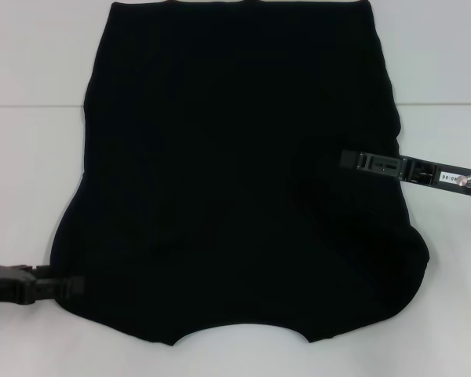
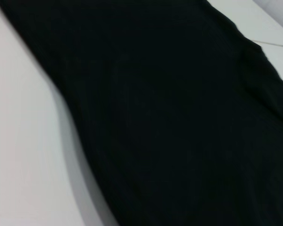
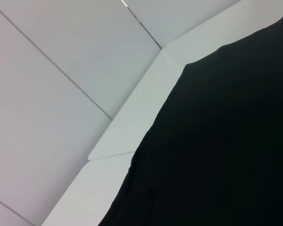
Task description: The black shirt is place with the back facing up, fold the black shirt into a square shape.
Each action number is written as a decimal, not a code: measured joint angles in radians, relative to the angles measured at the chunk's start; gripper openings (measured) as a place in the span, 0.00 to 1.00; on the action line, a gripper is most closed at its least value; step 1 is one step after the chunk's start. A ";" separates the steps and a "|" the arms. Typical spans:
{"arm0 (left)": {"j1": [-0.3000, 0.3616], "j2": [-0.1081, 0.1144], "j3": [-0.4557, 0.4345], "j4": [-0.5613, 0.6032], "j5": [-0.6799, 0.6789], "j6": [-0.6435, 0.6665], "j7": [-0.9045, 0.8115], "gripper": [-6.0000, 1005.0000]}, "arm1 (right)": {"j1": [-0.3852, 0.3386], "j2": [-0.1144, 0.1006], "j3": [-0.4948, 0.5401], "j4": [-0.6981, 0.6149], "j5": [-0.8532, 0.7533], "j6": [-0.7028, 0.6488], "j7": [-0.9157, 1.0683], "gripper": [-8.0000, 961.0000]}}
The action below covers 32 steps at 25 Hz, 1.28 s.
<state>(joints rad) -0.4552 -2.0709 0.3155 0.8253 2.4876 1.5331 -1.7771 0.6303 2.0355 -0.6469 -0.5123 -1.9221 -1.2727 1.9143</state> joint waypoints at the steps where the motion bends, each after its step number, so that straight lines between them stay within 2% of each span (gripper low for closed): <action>1: -0.001 0.001 -0.002 0.000 0.000 -0.009 -0.006 0.92 | 0.000 0.000 0.001 0.000 0.000 0.000 0.000 0.96; 3: -0.002 0.003 -0.004 0.000 -0.002 -0.024 -0.016 0.92 | 0.000 0.000 0.002 0.000 0.000 0.000 0.000 0.96; 6: -0.002 0.005 -0.001 0.001 -0.001 -0.033 -0.024 0.73 | 0.000 0.000 0.003 0.000 0.000 -0.001 0.000 0.96; 17: -0.003 0.001 0.026 0.000 0.026 -0.064 -0.027 0.51 | 0.000 -0.003 0.007 0.000 0.000 -0.002 0.000 0.95; 22: -0.006 -0.001 0.030 -0.001 0.026 -0.066 -0.029 0.26 | 0.000 -0.006 0.007 0.000 0.000 -0.002 0.000 0.95; 28: -0.016 -0.002 0.031 -0.002 0.025 -0.046 -0.031 0.07 | -0.009 -0.010 0.007 0.001 -0.001 -0.002 0.001 0.95; 32: -0.023 0.001 0.027 -0.002 0.020 -0.018 -0.044 0.07 | -0.029 -0.027 0.001 0.005 -0.017 -0.016 0.034 0.95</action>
<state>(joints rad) -0.4779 -2.0702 0.3421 0.8237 2.5076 1.5151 -1.8210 0.6013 2.0083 -0.6460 -0.5070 -1.9389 -1.2889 1.9486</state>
